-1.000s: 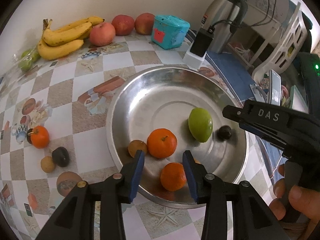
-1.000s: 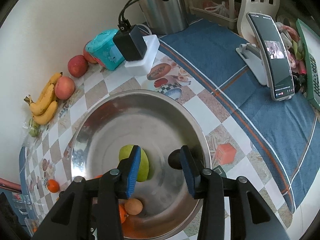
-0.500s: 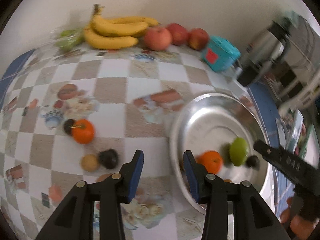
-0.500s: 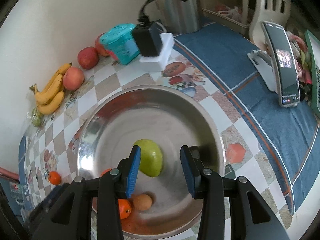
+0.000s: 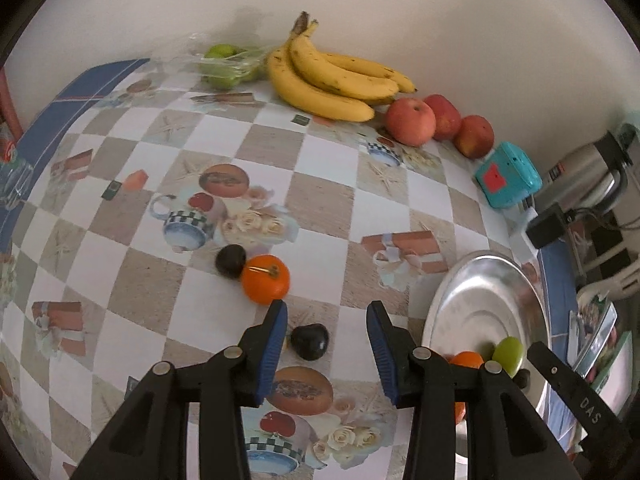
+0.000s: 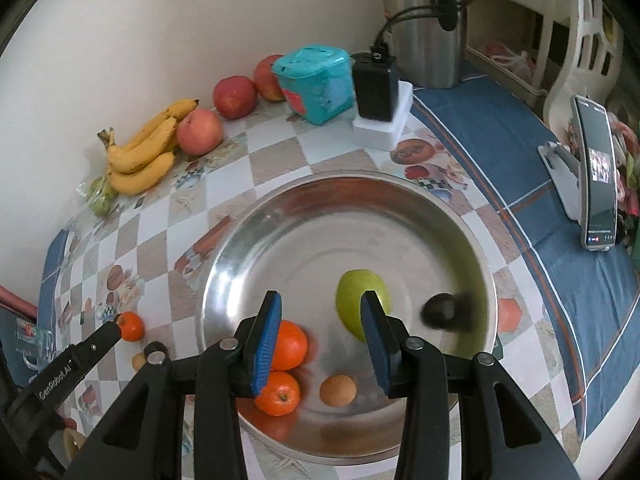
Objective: Organize fruits
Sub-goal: 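Move both open tools back toward the remaining fruit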
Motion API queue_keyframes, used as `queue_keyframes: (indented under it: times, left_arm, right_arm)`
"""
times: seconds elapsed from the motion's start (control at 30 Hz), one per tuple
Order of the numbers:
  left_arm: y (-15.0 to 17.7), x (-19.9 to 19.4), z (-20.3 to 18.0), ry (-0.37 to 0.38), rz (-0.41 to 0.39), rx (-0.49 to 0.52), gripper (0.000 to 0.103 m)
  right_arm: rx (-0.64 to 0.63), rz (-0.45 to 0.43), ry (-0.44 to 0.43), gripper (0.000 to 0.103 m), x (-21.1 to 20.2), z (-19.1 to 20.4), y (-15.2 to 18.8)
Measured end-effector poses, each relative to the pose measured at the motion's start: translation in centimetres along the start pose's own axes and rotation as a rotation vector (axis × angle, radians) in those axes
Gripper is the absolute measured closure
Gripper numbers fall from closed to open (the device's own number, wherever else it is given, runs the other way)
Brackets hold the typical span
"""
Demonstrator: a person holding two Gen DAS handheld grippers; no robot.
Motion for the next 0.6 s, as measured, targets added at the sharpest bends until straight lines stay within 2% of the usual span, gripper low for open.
queue_keyframes:
  times: [0.1,0.17,0.2,0.23,0.27,0.37,0.47,0.53,0.6]
  left_arm:
    - [-0.1,0.0,0.4,-0.005,0.001,-0.011,0.058]
    - [0.0,0.0,0.6,-0.011,0.004,-0.019,0.049]
    - [-0.1,0.0,0.6,-0.014,0.006,-0.019,0.042]
    - [0.0,0.1,0.6,-0.019,0.006,-0.017,0.041]
    - [0.0,0.1,0.7,-0.023,0.006,-0.015,0.041]
    - [0.0,0.3,0.8,-0.032,0.014,-0.016,0.029]
    - [0.1,0.6,1.2,-0.034,0.028,-0.03,0.025]
    - [0.2,0.8,1.4,-0.046,0.035,-0.033,0.01]
    - [0.2,0.9,1.7,-0.045,0.038,-0.043,0.0]
  right_arm:
    - [-0.01,-0.002,-0.002,0.061,-0.1,0.4,0.0]
    - [-0.013,0.002,-0.001,0.061,0.0,0.5,0.0]
    - [-0.015,0.005,0.002,0.054,0.1,0.5,0.1]
    - [-0.018,0.01,0.007,0.04,0.3,0.5,0.1]
    - [-0.024,0.012,0.011,0.035,0.4,0.6,0.2]
    - [-0.046,0.01,0.021,0.032,0.5,0.9,0.2]
    - [-0.063,0.005,0.035,0.029,0.4,1.0,0.2]
    - [-0.066,-0.002,0.038,0.014,0.4,1.0,0.2]
    - [-0.069,-0.014,0.037,0.013,0.3,1.0,0.0]
Point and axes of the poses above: each gripper's, at about its wrist camera, not at the fingertips, and x roughly the way its jaws point, z to its left, y to its underside, the point moved 7 cm from there along x, roughly the way its jaws point, and after that the axes turned 2 degrees about -x, right-handed, at the moved point
